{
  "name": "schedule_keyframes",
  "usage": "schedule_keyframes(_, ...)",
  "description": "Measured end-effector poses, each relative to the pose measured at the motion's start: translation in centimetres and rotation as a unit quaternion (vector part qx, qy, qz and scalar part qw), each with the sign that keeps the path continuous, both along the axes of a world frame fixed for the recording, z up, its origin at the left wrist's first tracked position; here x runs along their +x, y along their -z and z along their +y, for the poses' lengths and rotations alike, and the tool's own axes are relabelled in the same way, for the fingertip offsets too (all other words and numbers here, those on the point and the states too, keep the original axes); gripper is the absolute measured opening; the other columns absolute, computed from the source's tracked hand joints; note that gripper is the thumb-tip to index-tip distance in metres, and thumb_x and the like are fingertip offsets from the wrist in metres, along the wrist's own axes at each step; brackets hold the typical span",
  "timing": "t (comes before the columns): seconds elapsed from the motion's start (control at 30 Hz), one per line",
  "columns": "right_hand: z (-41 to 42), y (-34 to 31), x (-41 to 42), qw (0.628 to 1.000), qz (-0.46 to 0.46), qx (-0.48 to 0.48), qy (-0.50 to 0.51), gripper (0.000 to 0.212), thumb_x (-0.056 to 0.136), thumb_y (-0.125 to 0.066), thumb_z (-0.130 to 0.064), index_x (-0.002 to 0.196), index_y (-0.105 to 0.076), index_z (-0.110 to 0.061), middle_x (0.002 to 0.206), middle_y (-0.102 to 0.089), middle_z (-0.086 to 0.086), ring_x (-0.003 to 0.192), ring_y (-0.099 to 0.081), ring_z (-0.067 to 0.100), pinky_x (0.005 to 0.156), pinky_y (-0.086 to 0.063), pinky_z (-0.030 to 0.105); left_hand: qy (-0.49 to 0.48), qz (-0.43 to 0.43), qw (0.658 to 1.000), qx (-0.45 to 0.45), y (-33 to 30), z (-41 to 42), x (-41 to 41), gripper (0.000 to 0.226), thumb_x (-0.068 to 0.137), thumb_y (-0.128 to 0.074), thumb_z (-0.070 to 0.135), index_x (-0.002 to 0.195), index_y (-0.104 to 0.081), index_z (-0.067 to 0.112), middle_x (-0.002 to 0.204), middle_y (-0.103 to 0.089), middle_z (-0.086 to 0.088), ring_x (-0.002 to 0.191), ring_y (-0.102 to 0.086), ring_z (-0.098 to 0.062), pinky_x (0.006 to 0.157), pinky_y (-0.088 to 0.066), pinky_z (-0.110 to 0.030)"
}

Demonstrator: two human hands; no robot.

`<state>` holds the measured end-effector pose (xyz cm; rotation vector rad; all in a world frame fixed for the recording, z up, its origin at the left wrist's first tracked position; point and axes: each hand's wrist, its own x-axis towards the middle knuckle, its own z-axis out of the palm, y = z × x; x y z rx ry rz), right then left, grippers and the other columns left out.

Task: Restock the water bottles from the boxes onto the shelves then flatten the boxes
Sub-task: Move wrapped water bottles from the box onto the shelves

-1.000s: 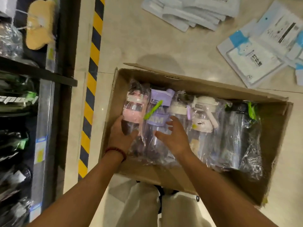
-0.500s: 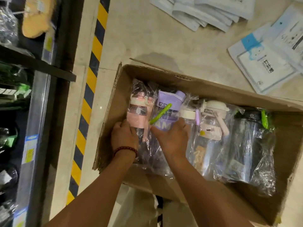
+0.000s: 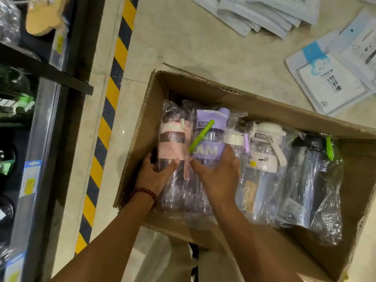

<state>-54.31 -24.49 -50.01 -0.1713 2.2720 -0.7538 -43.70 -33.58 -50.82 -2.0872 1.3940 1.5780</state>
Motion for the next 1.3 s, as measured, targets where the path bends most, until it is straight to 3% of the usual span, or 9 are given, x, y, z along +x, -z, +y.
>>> schedule_keyframes(0.1, 0.4, 0.0, -1.4, 0.999, -0.029, -0.003, -0.014, 0.083, 0.061, -0.079, -0.050, 0.127, -0.045, -0.014, 0.120, -0.051, 0.006, 0.113, -0.046, 0.024, 0.094, -0.043, 0.040, -0.074, 0.037, 0.995, 0.053, -0.4, 1.2, 0.1, 0.046, 0.078, -0.071, 0.035, 0.117, -0.057, 0.015, 0.103, -0.067, -0.005, 0.086, -0.065, -0.019, 0.068, -0.050, -0.029)
schedule_keyframes(0.2, 0.9, -0.5, -2.7, 0.996, -0.083, -0.034, 0.003, 0.076, 0.054, -0.086, -0.045, 0.114, -0.047, -0.018, 0.110, -0.057, 0.004, 0.100, -0.057, 0.021, 0.082, -0.051, 0.038, -0.081, 0.063, 0.992, 0.070, -0.8, 1.7, -0.1, 0.048, 0.076, -0.075, 0.027, 0.113, -0.044, 0.025, 0.098, -0.061, 0.002, 0.084, -0.062, -0.016, 0.062, -0.044, -0.027)
schedule_keyframes(0.4, 3.6, -3.9, -3.1, 0.965, -0.207, -0.123, 0.101, 0.066, 0.068, -0.082, -0.010, 0.116, -0.038, -0.023, 0.097, -0.058, -0.009, 0.079, -0.059, -0.003, 0.055, -0.045, 0.006, -0.046, 0.095, 0.991, 0.080, -3.7, 2.4, -0.6, 0.065, 0.069, -0.080, 0.008, 0.118, -0.039, 0.023, 0.103, -0.061, -0.001, 0.091, -0.062, -0.020, 0.067, -0.048, -0.030)
schedule_keyframes(0.53, 5.5, -7.8, -2.3, 0.958, -0.198, -0.124, 0.165, 0.073, 0.065, -0.085, -0.015, 0.124, -0.042, -0.019, 0.101, -0.064, -0.002, 0.092, -0.064, 0.018, 0.076, -0.055, 0.033, -0.006, 0.131, 0.989, 0.074, -8.0, 2.8, -0.5, 0.083, 0.044, -0.088, 0.024, 0.119, -0.052, 0.014, 0.108, -0.067, -0.004, 0.094, -0.066, -0.018, 0.079, -0.054, -0.034)
schedule_keyframes(0.63, 6.5, -13.2, -2.6, 0.957, -0.174, -0.139, 0.187, 0.076, 0.062, -0.086, -0.016, 0.126, -0.044, -0.019, 0.102, -0.066, 0.001, 0.095, -0.066, 0.021, 0.085, -0.055, 0.045, 0.002, 0.165, 0.984, 0.062, -13.2, 2.3, -0.5, 0.074, 0.038, -0.084, 0.026, 0.108, -0.057, 0.021, 0.102, -0.068, 0.001, 0.091, -0.066, -0.012, 0.072, -0.052, -0.025)
schedule_keyframes(0.93, 4.0, -34.6, -5.6, 0.966, -0.087, -0.223, 0.099, 0.064, 0.069, -0.080, 0.001, 0.115, -0.044, -0.022, 0.095, -0.059, -0.010, 0.072, -0.060, -0.011, 0.061, -0.047, 0.007, -0.029, 0.272, 0.961, -0.046, -34.0, -2.1, -0.2, 0.083, 0.032, -0.082, 0.032, 0.110, -0.056, 0.020, 0.109, -0.065, -0.005, 0.104, -0.062, -0.022, 0.087, -0.052, -0.040)
schedule_keyframes(1.07, 1.4, -45.0, -6.0, 0.960, -0.057, -0.274, 0.025, 0.065, 0.053, -0.079, -0.021, 0.106, -0.045, -0.036, 0.098, -0.061, -0.012, 0.080, -0.061, -0.008, 0.069, -0.048, 0.012, -0.044, 0.329, 0.936, -0.115, -44.9, -4.2, 0.1, 0.095, 0.033, -0.081, 0.031, 0.122, -0.052, 0.013, 0.108, -0.066, -0.001, 0.099, -0.065, -0.016, 0.077, -0.054, -0.030)
schedule_keyframes(1.2, -0.4, -53.7, -5.5, 0.940, -0.019, -0.340, -0.019, 0.079, 0.053, -0.077, -0.021, 0.123, -0.041, -0.015, 0.102, -0.059, -0.009, 0.083, -0.061, -0.011, 0.069, -0.047, 0.008, -0.038, 0.358, 0.911, -0.204, -54.0, -5.4, 1.7, 0.095, 0.035, -0.086, 0.034, 0.121, -0.052, 0.010, 0.109, -0.066, -0.005, 0.098, -0.065, -0.016, 0.073, -0.055, -0.027)
schedule_keyframes(1.3, -0.9, -58.2, -5.0, 0.929, 0.014, -0.367, -0.047, 0.099, 0.047, -0.078, -0.046, 0.131, -0.039, -0.013, 0.124, -0.055, 0.004, 0.110, -0.057, 0.011, 0.092, -0.048, 0.027, -0.065, 0.363, 0.891, -0.265, -58.6, -4.8, 3.0, 0.080, 0.039, -0.080, 0.030, 0.112, -0.055, 0.008, 0.100, -0.066, -0.007, 0.087, -0.067, -0.012, 0.070, -0.055, -0.026)
